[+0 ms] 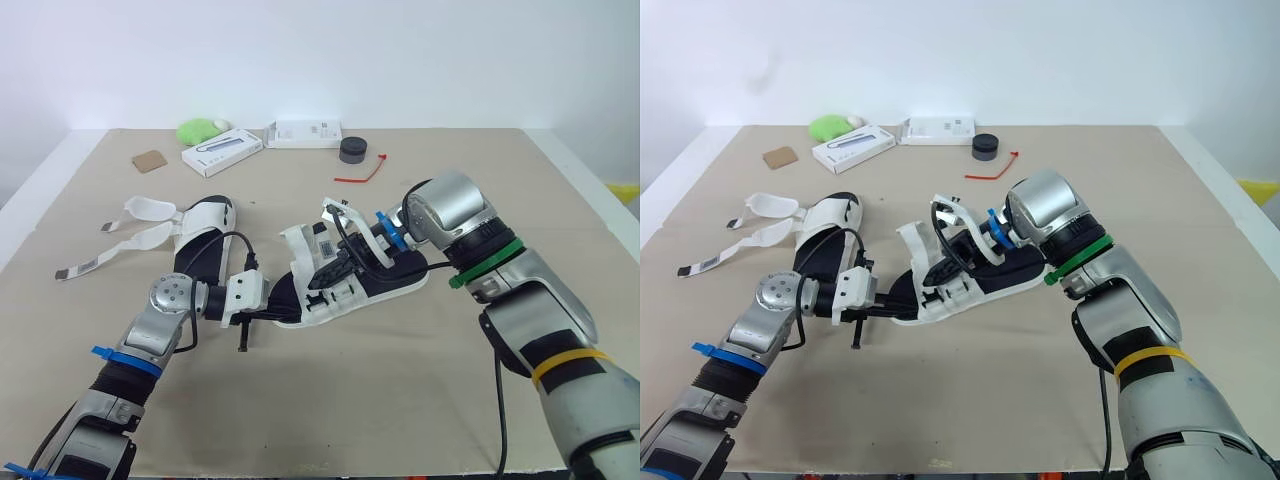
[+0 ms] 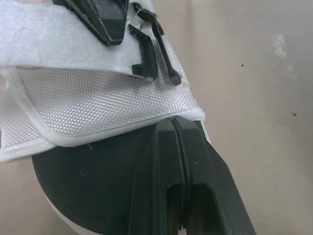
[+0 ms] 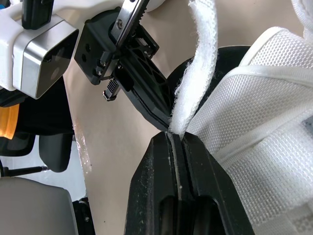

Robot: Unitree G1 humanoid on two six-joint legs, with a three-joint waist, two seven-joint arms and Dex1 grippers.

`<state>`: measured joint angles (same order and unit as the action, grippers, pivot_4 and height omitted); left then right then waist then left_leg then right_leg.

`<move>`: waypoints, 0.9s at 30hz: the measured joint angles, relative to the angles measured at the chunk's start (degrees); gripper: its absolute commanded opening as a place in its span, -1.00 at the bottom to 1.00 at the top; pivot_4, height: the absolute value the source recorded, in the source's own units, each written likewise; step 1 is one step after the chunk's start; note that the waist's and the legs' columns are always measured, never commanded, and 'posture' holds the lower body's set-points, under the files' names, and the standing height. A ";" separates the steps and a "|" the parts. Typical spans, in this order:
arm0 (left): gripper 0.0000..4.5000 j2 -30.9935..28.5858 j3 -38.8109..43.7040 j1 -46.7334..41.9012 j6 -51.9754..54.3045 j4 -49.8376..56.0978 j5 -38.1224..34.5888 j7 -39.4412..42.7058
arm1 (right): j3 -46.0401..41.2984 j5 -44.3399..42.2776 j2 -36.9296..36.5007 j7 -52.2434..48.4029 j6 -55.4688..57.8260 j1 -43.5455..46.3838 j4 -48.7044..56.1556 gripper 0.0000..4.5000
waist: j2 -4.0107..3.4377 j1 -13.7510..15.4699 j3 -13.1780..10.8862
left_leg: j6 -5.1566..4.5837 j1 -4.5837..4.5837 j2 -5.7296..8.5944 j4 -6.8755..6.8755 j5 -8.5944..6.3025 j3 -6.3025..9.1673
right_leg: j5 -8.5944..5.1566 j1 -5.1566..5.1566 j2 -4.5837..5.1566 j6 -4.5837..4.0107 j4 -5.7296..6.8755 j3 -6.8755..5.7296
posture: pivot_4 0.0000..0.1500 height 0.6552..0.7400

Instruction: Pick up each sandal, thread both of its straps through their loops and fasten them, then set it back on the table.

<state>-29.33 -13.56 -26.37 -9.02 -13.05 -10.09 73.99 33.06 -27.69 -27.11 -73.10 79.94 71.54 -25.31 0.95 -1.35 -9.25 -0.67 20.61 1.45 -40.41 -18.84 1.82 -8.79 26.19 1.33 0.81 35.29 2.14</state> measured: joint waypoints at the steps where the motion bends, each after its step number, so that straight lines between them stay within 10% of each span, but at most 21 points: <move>1: -1.00 0.00 0.00 0.00 0.03 0.02 0.00 0.00 | 0.00 -0.32 -0.21 -0.16 0.59 -0.02 0.54 -0.98 | 0.00 0.00 0.00 | 0.00 0.00 0.00 0.00 0.00 0.00 | 0.00 0.00 0.00 0.00 -0.01 0.00 | 1.00 1.00; 27: -1.00 0.03 0.02 0.11 0.14 0.10 0.03 -0.08 | -1.71 -4.05 0.44 2.36 4.45 -0.57 0.72 -0.98 | 0.00 0.00 0.00 | 0.00 0.00 0.00 0.00 0.00 0.01 | 0.00 0.00 0.00 0.00 -0.01 0.00 | 1.00 1.00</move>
<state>-29.30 -13.54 -26.27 -8.89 -12.95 -10.05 73.91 31.35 -31.75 -26.67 -70.75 84.38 70.96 -24.59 0.95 -1.35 -9.25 -0.67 20.62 1.45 -40.41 -18.84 1.83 -8.79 26.18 1.32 0.81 35.28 2.14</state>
